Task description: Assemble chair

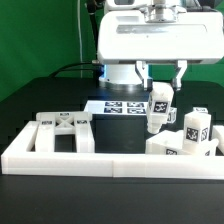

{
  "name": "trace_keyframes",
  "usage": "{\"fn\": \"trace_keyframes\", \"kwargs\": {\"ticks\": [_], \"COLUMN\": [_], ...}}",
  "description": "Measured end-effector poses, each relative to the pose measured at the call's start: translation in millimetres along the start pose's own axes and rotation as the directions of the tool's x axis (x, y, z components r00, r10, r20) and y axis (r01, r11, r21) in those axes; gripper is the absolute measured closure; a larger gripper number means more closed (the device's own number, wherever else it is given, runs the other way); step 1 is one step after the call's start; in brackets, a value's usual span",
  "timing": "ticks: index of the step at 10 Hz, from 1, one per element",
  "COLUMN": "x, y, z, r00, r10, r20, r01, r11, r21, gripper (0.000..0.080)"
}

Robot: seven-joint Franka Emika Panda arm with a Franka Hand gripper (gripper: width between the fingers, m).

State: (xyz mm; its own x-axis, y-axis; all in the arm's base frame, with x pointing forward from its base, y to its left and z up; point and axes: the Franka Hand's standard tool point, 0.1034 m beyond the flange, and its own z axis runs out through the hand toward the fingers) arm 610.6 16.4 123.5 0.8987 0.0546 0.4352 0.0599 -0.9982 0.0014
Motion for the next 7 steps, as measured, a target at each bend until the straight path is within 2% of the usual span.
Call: {"fn": "trace_keyframes", "kwargs": {"ticks": [1, 3, 4, 5, 7], "x": [-7.7, -18.3, -17.7, -16.8, -17.7], "y": [9.3, 0.9, -2.1, 1.5, 1.3], "z": [0.4, 3.2, 3.4, 4.0, 5.0], "r00": [1.0, 0.999, 0.999, 0.999, 0.999], "r10": [0.021, 0.035, 0.032, 0.031, 0.03], "r20": [-0.008, 0.005, -0.006, -0.028, -0.028], "r01": [-0.021, -0.035, -0.032, -0.031, -0.03], "r11": [1.0, 0.999, 0.999, 1.0, 1.0], "r21": [-0.007, 0.014, 0.015, 0.004, 0.004], "gripper": [0.0508, 0.0508, 0.0508, 0.0508, 0.0508]}}
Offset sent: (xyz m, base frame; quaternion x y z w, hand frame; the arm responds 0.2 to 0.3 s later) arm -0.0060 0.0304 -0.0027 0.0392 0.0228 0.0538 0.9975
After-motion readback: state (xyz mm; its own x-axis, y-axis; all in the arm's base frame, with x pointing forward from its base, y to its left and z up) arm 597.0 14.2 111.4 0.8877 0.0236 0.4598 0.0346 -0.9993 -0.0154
